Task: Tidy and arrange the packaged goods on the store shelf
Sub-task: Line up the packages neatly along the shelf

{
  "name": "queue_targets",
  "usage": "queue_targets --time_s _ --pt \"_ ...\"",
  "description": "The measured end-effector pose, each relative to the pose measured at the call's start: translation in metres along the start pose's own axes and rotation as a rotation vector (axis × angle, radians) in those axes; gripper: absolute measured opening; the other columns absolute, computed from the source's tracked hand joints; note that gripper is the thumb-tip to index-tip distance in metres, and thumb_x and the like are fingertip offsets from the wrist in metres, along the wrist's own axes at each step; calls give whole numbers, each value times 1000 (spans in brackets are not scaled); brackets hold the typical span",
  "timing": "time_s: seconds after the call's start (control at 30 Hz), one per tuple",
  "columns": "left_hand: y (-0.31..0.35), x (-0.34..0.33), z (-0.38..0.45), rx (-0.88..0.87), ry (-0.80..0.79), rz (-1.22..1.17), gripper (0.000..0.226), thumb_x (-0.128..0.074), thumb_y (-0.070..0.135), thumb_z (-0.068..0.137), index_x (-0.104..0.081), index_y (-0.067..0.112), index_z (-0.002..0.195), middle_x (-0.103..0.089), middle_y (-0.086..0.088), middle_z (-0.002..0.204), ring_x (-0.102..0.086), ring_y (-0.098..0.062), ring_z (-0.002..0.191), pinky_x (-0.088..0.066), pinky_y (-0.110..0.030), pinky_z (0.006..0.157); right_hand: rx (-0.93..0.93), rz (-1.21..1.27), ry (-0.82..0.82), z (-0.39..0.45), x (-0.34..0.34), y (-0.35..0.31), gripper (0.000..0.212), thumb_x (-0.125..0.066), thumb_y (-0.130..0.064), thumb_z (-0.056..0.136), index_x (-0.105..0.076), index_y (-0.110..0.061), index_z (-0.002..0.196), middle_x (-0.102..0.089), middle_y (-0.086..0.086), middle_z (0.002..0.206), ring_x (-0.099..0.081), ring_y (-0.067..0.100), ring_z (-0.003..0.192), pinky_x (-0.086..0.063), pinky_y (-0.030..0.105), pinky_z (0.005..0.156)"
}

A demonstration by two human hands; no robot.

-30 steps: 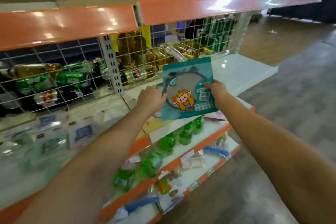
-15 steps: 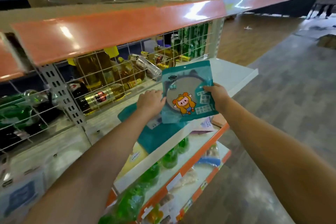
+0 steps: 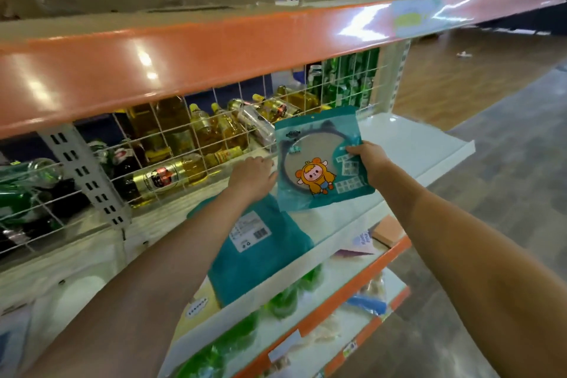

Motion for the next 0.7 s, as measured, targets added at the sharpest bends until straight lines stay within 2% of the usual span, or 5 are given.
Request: queue_targets --time_s 0.2,0.37,0.43,0.6,0.7 --pt "1 -5 14 175 -15 -22 45 -33 40 101 -49 18 136 -53 -8 133 -52 -27 119 -45 -40 92 -13 -61 -124 48 -3 -11 19 -57 -12 92 -57 -5 109 -60 9 78 -58 22 66 -52 36 68" --pt "4 -4 11 284 25 -38 40 -37 37 99 -55 15 127 -60 -9 122 -56 -25 109 -46 -37 89 -39 -146 -264 70 -17 -6 6 -57 -11 91 -56 -5 91 -60 9 76 -58 22 65 -51 33 64" --pt "2 -5 3 349 29 -69 37 -39 35 99 -55 14 125 -58 -9 124 -55 -26 111 -46 -38 89 -51 -176 -325 75 -25 -1 10 -56 -11 92 -55 -8 82 -60 9 76 -58 22 65 -50 33 63" --pt "-2 -15 -17 473 -3 -99 31 -38 34 100 -57 12 112 -54 -11 128 -56 -25 108 -49 -40 91 -98 -223 -459 76 -44 19 7 -53 -10 94 -55 -5 98 -62 10 76 -59 23 65 -49 32 58" --pt "-6 -22 -24 507 -46 -94 36 -36 35 101 -55 14 122 -57 -9 123 -54 -24 109 -47 -41 93 -138 -284 -511 74 -48 30 9 -51 -12 95 -54 -5 90 -61 10 76 -59 23 65 -50 33 58"
Point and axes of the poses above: each hand's wrist, its own z-axis towards the middle knuckle, its own x-axis out of the back of the hand, y = z × x, the point moved 10 cm from there along z, towards the middle knuckle
